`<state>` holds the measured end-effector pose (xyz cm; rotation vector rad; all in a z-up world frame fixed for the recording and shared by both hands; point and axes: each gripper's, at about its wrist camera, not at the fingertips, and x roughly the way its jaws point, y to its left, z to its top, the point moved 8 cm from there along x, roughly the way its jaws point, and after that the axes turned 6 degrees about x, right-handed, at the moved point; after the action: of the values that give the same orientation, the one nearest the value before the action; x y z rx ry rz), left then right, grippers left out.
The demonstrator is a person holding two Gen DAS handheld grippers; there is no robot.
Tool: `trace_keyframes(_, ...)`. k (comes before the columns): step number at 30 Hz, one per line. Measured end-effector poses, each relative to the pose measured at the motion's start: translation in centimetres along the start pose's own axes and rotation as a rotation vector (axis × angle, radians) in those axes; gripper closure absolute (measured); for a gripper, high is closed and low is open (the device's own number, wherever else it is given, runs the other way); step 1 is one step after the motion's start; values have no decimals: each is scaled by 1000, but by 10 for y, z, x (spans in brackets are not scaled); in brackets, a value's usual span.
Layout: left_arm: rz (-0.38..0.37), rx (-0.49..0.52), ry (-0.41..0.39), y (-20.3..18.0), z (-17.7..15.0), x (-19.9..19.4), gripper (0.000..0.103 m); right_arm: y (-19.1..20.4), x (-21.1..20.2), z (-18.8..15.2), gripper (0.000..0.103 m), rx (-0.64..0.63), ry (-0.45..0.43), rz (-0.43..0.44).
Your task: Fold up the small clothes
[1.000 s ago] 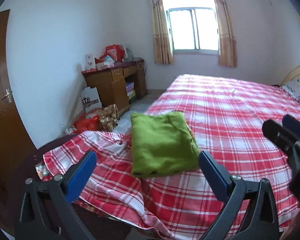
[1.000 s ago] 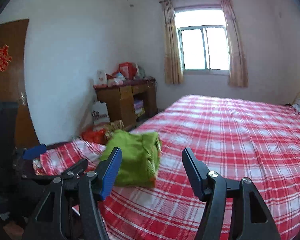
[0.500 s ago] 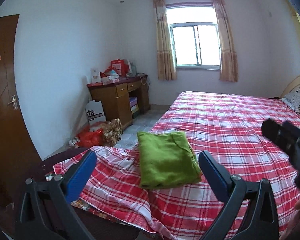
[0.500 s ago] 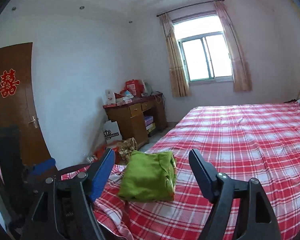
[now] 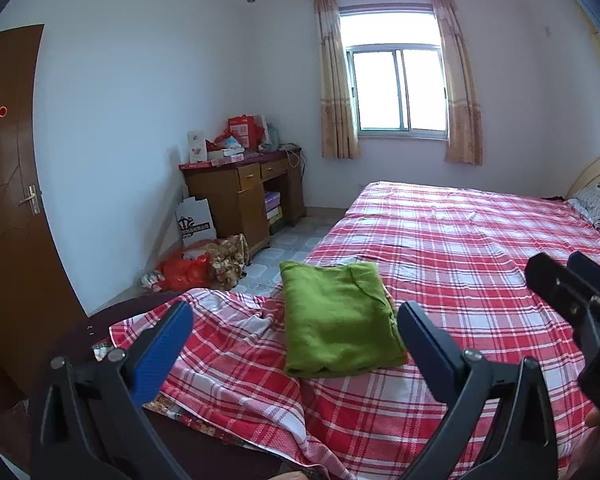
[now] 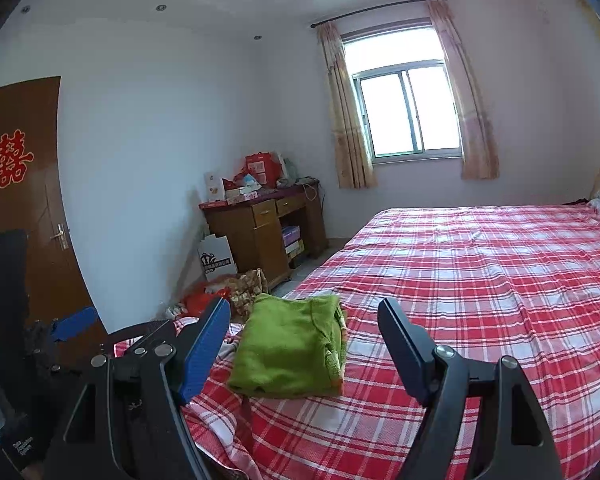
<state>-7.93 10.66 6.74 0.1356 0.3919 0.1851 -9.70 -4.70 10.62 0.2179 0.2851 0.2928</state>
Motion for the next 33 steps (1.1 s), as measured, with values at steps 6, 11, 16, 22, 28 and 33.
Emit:
trace_keyframes(6, -4, 0, 10, -1, -1, 1, 0, -1, 2, -1, 26, 13, 10, -1)
trace_keyframes(11, -1, -3, 14, 0, -1, 2, 0, -4, 2, 0, 26, 20, 9, -4)
trace_keyframes(16, -1, -2, 14, 0, -1, 2, 0, -3, 1, -2, 26, 16, 12, -1)
trace_keyframes(22, -2, -2, 14, 0, -1, 2, 0, -4, 1, -1, 26, 18, 15, -2)
trace_keyframes(28, -2, 0, 16, -1, -2, 2, 0, -4, 2, -2, 26, 22, 16, -2)
trace_keyframes(33, 1, 6, 25, -2, -5, 4, 0, -6, 2, -3, 26, 27, 18, -5)
